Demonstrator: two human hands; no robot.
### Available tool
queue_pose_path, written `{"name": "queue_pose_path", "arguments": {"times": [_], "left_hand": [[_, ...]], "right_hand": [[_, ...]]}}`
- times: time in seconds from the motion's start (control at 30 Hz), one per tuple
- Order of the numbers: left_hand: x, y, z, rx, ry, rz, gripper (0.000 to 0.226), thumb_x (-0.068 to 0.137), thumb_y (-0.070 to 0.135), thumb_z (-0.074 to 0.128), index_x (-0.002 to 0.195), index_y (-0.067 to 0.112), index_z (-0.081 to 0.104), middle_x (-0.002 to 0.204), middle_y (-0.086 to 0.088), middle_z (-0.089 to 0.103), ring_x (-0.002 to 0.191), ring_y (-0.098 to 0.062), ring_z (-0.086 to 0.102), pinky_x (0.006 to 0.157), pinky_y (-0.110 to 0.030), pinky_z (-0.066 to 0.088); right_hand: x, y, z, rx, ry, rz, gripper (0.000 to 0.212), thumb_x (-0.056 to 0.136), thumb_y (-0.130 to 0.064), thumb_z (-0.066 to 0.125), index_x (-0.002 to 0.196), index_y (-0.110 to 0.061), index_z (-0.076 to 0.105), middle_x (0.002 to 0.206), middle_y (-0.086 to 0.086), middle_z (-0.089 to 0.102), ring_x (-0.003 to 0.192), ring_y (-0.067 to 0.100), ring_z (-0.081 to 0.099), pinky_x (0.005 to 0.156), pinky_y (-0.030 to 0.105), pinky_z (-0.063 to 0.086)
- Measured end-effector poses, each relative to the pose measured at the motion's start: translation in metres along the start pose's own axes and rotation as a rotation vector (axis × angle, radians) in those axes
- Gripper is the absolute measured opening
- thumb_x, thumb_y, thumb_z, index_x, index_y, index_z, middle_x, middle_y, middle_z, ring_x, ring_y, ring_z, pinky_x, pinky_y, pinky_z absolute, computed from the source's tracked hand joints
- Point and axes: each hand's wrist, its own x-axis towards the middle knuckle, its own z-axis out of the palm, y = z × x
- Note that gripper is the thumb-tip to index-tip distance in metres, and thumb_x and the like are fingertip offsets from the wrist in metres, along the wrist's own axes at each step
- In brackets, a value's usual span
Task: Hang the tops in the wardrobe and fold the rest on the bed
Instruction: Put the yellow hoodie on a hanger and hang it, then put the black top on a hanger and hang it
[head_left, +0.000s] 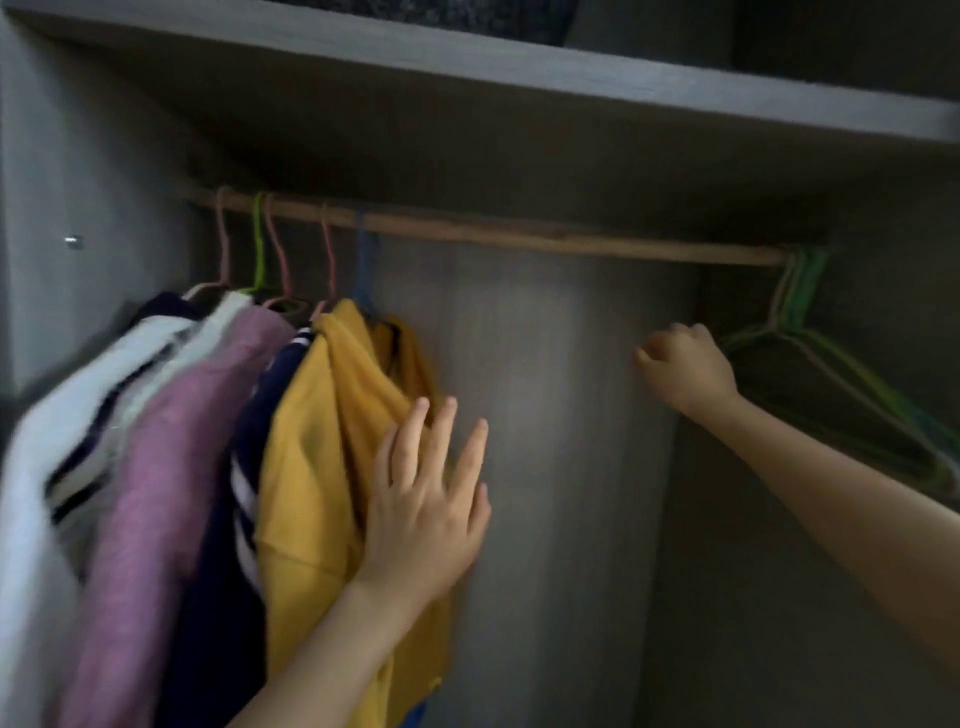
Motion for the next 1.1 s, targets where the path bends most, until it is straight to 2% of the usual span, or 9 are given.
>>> {"name": "queue_pose_path", "arguments": {"times": [0.07, 0.13, 0.23, 0.33, 0.43, 0.57, 0.7, 0.87, 1.1], "left_hand": [[0.003, 0.023, 0.017, -0.082, -0.037, -0.009, 0.047, 0.084, 0.029, 0.043, 0.128, 0.015, 0.043, 0.131, -0.019, 0.054, 0.125, -0.036, 0.038, 0.098, -0.049, 0.032], [0.004, 0.043, 0.031, -0.139, -0.058, -0.018, 0.046, 0.082, 0.029, 0.042, 0.126, 0.015, 0.044, 0.127, -0.019, 0.057, 0.123, -0.036, 0.039, 0.096, -0.049, 0.032], [0.005, 0.071, 0.047, -0.215, -0.098, -0.028, 0.046, 0.081, 0.031, 0.04, 0.124, 0.014, 0.044, 0.124, -0.02, 0.059, 0.121, -0.036, 0.039, 0.093, -0.047, 0.031], [0.002, 0.091, 0.062, -0.256, -0.161, -0.021, 0.047, 0.083, 0.032, 0.039, 0.125, 0.013, 0.042, 0.123, -0.021, 0.058, 0.12, -0.037, 0.04, 0.092, -0.049, 0.036], [0.001, 0.101, 0.073, -0.296, -0.224, -0.031, 0.048, 0.084, 0.031, 0.037, 0.126, 0.011, 0.049, 0.122, -0.022, 0.059, 0.119, -0.037, 0.04, 0.088, -0.05, 0.045], [0.001, 0.111, 0.081, -0.325, -0.258, -0.041, 0.049, 0.083, 0.033, 0.037, 0.125, 0.01, 0.047, 0.121, -0.024, 0.059, 0.118, -0.037, 0.039, 0.086, -0.051, 0.047], [0.003, 0.118, 0.083, -0.324, -0.25, -0.045, 0.05, 0.083, 0.034, 0.036, 0.127, 0.012, 0.041, 0.121, -0.023, 0.059, 0.119, -0.037, 0.039, 0.086, -0.051, 0.048], [0.001, 0.119, 0.086, -0.323, -0.261, -0.07, 0.052, 0.082, 0.033, 0.037, 0.12, 0.006, 0.059, 0.119, -0.024, 0.06, 0.117, -0.037, 0.04, 0.084, -0.051, 0.048], [-0.013, 0.128, 0.096, -0.387, -0.23, -0.126, 0.047, 0.087, 0.038, 0.032, 0.124, 0.01, 0.042, 0.12, -0.025, 0.058, 0.116, -0.037, 0.04, 0.082, -0.053, 0.048]], "right_hand": [[-0.012, 0.036, -0.019, -0.163, 0.053, 0.051, 0.027, 0.095, -0.022, 0.046, 0.097, -0.003, 0.065, 0.109, 0.018, 0.053, 0.109, 0.036, 0.04, 0.082, 0.039, 0.038], [-0.023, 0.064, -0.035, -0.33, 0.101, 0.087, 0.027, 0.094, -0.024, 0.048, 0.106, -0.006, 0.064, 0.114, 0.018, 0.051, 0.11, 0.036, 0.038, 0.084, 0.04, 0.037], [-0.039, 0.097, -0.055, -0.605, 0.028, 0.176, 0.032, 0.092, -0.024, 0.05, 0.12, -0.008, 0.05, 0.122, 0.017, 0.044, 0.115, 0.036, 0.037, 0.087, 0.041, 0.037], [-0.052, 0.12, -0.066, -0.711, -0.088, 0.279, 0.034, 0.093, -0.017, 0.046, 0.125, -0.01, 0.04, 0.123, 0.015, 0.044, 0.115, 0.034, 0.045, 0.081, 0.038, 0.043], [-0.06, 0.137, -0.068, -0.778, -0.171, 0.292, 0.033, 0.095, -0.012, 0.038, 0.129, -0.011, 0.037, 0.121, 0.012, 0.057, 0.109, 0.031, 0.058, 0.075, 0.033, 0.044], [-0.064, 0.148, -0.067, -0.77, -0.222, 0.262, 0.041, 0.094, -0.007, 0.036, 0.135, -0.013, 0.032, 0.118, 0.013, 0.061, 0.107, 0.032, 0.059, 0.075, 0.033, 0.043], [-0.063, 0.152, -0.067, -0.675, -0.149, 0.258, 0.034, 0.09, -0.003, 0.04, 0.124, -0.008, 0.037, 0.109, 0.017, 0.062, 0.101, 0.035, 0.06, 0.071, 0.034, 0.04], [-0.061, 0.149, -0.061, -0.49, 0.013, 0.257, 0.024, 0.09, -0.01, 0.047, 0.112, -0.006, 0.038, 0.098, 0.021, 0.063, 0.091, 0.04, 0.06, 0.065, 0.036, 0.035], [-0.096, 0.144, -0.056, -0.451, -0.003, 0.157, 0.04, 0.093, -0.011, 0.045, 0.132, -0.014, 0.038, 0.096, 0.02, 0.066, 0.089, 0.04, 0.062, 0.063, 0.036, 0.036]]}}
